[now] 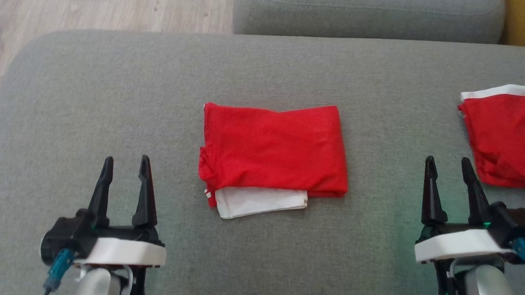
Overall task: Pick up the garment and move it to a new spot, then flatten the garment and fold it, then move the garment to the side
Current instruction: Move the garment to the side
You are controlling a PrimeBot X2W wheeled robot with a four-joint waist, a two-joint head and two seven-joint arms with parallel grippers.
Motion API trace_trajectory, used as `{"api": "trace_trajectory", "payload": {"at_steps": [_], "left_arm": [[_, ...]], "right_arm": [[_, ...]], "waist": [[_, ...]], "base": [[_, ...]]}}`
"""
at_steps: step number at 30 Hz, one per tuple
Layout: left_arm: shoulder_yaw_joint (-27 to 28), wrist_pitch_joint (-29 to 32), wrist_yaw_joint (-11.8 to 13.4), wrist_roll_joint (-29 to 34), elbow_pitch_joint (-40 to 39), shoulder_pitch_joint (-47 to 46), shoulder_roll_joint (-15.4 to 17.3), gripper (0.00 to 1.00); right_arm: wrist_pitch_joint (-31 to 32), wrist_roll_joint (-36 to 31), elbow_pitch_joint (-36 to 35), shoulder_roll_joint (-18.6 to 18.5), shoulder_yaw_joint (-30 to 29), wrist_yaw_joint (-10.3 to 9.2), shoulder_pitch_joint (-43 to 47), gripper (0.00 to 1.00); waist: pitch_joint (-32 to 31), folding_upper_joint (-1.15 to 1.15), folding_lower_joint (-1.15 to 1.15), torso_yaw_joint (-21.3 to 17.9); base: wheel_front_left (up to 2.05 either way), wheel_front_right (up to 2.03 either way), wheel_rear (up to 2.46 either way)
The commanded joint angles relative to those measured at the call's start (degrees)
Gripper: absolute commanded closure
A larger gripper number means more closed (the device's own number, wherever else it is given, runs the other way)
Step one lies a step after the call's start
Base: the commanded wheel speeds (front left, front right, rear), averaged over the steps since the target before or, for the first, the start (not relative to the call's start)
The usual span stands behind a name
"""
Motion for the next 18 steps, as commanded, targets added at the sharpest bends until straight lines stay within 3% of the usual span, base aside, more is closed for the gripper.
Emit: {"api": "trace_trajectory", "payload": {"at_steps": [1, 11, 18], "left_arm": [[1.4, -0.3, 0.3, -0.5, -2.0, -2.9, 0.4, 0.00], [-0.1, -0.3, 0.1, -0.8, -2.1, -5.2, 0.4, 0.00], [-1.6, -0.3, 0.2, -1.1, -1.4, -6.2, 0.4, 0.00]], "right_arm": [[-0.5, -0.8, -1.6, -0.1, 1.2, 0.39, -2.9, 0.00], [0.1, -1.8, 7.4, -0.1, 3.7, 0.39, -9.9, 0.00], [3.5, 4.7, 17.0, -0.1, 10.6, 0.39, -14.9, 0.00]], "waist": [[0.7, 0.00, 0.00, 0.7], [4.4, 0.00, 0.00, 4.1], [5.7, 0.00, 0.00, 6.3]], "base": [[0.00, 0.00, 0.00], [0.00, 0.00, 0.00], [0.00, 0.00, 0.00]]}}
